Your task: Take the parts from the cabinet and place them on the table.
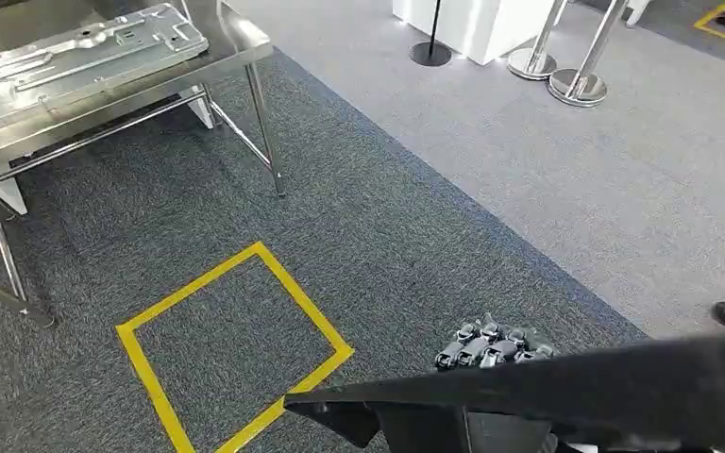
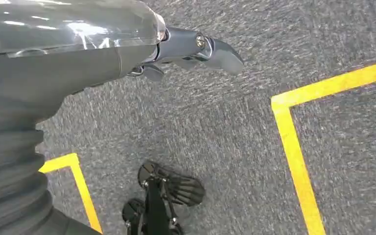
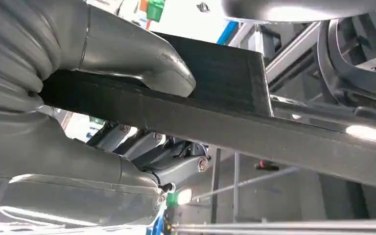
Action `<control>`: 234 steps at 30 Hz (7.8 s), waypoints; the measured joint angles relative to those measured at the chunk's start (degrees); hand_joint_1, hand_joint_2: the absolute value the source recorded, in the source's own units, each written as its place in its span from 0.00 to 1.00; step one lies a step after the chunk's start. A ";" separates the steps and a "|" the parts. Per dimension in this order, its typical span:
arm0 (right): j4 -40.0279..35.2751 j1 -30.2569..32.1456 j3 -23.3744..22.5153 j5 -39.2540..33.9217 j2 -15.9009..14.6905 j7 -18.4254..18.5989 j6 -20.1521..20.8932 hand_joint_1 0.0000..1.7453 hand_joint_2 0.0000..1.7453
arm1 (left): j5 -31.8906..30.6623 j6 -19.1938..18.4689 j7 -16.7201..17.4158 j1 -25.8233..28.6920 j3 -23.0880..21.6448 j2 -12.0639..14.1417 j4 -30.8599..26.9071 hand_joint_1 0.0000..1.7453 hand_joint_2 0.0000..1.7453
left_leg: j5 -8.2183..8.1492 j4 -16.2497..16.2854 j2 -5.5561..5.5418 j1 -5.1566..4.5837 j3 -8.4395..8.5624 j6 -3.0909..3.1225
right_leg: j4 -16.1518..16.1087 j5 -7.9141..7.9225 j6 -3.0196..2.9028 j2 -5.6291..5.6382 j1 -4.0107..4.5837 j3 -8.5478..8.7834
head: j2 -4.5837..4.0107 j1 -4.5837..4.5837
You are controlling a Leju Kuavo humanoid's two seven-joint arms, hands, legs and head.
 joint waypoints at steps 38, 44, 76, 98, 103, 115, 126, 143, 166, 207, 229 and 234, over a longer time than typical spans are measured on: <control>1.27 -1.66 -2.58 -1.09 1.68 0.02 0.06 1.00 1.00 | -0.77 -2.88 -2.42 -0.90 0.55 0.00 0.00 0.00 1.00 | 0.56 -0.71 -4.36 0.39 0.11 1.37 | 17.90 -9.02 1.49 6.14 -0.66 -8.01 | 0.00 0.00; 1.88 -3.27 -4.15 -4.39 1.99 0.00 3.48 1.00 1.00 | -0.70 -3.54 -3.63 -0.68 0.55 -0.02 0.00 0.00 1.00 | 0.19 -0.08 -6.50 -0.03 0.15 0.58 | 0.69 0.69 0.63 7.99 -0.70 -1.53 | 0.00 0.00; 5.84 -5.92 -5.40 -6.14 3.65 -0.02 5.97 1.00 1.00 | 0.07 -4.15 -5.70 0.04 0.96 -0.11 -0.02 0.00 1.00 | -3.76 -1.29 -3.84 -0.11 4.89 0.37 | 1.20 2.95 -0.47 6.54 0.20 -5.36 | 0.00 0.00; 6.78 -6.57 -4.66 -6.01 4.28 -0.02 4.96 1.00 1.00 | 0.33 -4.13 -6.32 0.11 1.40 -0.15 -0.04 0.00 1.00 | -1.33 -0.69 -2.87 -0.02 1.81 1.88 | 14.59 -6.25 1.20 6.37 -0.57 -6.63 | 0.00 0.00; 6.99 -6.56 -4.57 -6.01 4.28 -0.02 4.94 1.00 1.00 | 0.31 -4.28 -6.34 0.21 1.42 -0.17 -0.04 0.00 1.00 | -3.77 -0.70 -3.23 -0.19 5.05 1.61 | 9.70 1.16 0.87 6.39 -0.45 -8.78 | 0.00 0.02; 7.08 -6.55 -3.54 -5.77 4.46 0.00 4.72 1.00 1.00 | 0.35 -4.28 -6.51 0.08 1.81 -0.22 -0.11 0.00 1.00 | -11.38 16.03 -2.93 0.20 -3.82 -1.78 | -0.25 1.02 -1.93 6.49 -0.33 -1.04 | 0.00 0.11; 6.95 -6.71 -3.23 -6.30 4.41 -0.02 3.69 1.00 1.00 | -0.11 -4.39 -6.89 0.29 1.90 0.02 -0.13 0.00 1.00 | 0.92 0.28 -2.76 0.40 -0.88 0.76 | 4.50 -2.34 1.09 6.57 -0.63 2.00 | 0.00 0.15; 6.99 -7.82 -3.08 -7.50 4.26 -0.02 3.82 1.00 1.00 | -0.22 -4.28 -6.84 -0.38 1.92 -0.04 -0.20 0.00 1.00 | -6.10 8.09 -2.95 0.27 2.63 -1.94 | -0.06 2.52 -2.19 6.53 -0.10 -2.53 | 0.00 0.20; 7.30 -8.08 -6.01 -9.66 4.94 -0.02 7.02 1.00 1.00 | -0.68 -3.91 -6.75 0.23 2.05 0.42 -0.26 0.00 1.00 | -3.69 -1.29 -3.38 0.36 6.29 -0.08 | 1.64 5.17 1.78 6.12 -1.56 -5.85 | 0.00 0.22; 8.83 -8.64 -2.67 -7.56 4.41 0.00 -0.55 1.00 1.00 | -1.42 -4.17 -7.76 -0.13 2.05 0.72 -0.31 0.00 1.00 | -11.36 16.73 -3.06 0.08 -4.31 -2.40 | 0.98 0.43 -2.50 6.12 -0.29 -1.14 | 0.00 0.28; 23.20 -23.01 -13.84 23.37 -5.10 3.35 -40.79 1.00 1.00 | -0.79 -3.56 -9.77 -0.07 2.67 0.11 -0.31 0.00 1.00 | -3.66 -0.30 -3.96 -0.49 4.86 -0.06 | 2.56 5.26 -0.29 6.80 -0.53 -7.66 | 0.00 0.26; 31.37 -35.08 -11.92 45.33 -10.01 13.95 -54.19 1.00 1.00 | -1.66 -4.17 -10.80 -0.56 2.67 0.04 -0.31 0.00 1.00 | -5.27 5.34 -3.35 -0.36 2.30 -1.38 | 1.29 4.94 -1.80 6.53 -0.97 -6.36 | 0.00 0.26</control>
